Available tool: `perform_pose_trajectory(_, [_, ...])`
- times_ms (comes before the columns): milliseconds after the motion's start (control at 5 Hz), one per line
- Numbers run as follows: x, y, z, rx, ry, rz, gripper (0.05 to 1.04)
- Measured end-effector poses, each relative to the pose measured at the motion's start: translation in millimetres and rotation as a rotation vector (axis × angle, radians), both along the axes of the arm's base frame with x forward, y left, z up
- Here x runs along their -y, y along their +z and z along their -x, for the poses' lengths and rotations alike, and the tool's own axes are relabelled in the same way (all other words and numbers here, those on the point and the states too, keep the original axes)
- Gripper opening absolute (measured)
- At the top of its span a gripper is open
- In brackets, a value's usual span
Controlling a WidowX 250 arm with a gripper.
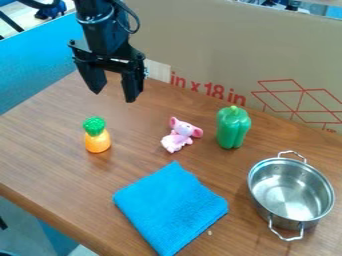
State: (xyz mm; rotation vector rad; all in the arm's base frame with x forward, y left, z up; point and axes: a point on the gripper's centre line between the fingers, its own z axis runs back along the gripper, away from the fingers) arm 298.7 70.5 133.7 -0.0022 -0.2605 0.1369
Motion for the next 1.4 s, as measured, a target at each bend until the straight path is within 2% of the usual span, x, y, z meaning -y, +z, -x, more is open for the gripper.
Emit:
perform_pose_trajectory(200, [0.2,-9.2,1.6,-0.031,-0.007,0.007,1.003])
perform_pose_trajectory(400, [-1.0,-10.8,-1.0,-0.01,-0.089,0.019,1.003])
perform_pose_trajectory(600, [-13.7,-16.5,-0.5,0.007,-0.088,0.072,1.003])
perform_pose_trajectory(800, [-31.7,-17.8,-3.3,0.057,-0.025,0.04,1.003])
perform_pose_trajectory(1000, [-44.7,-32.4,-0.9,0.02,0.014,0.03,1.003])
perform_pose_trajectory(1200, [-48.7,-38.3,-0.4,0.011,0.026,0.032,1.003])
perform_pose_trajectory(1400, [-48.5,-54.3,5.8,-0.055,0.024,0.078,1.003])
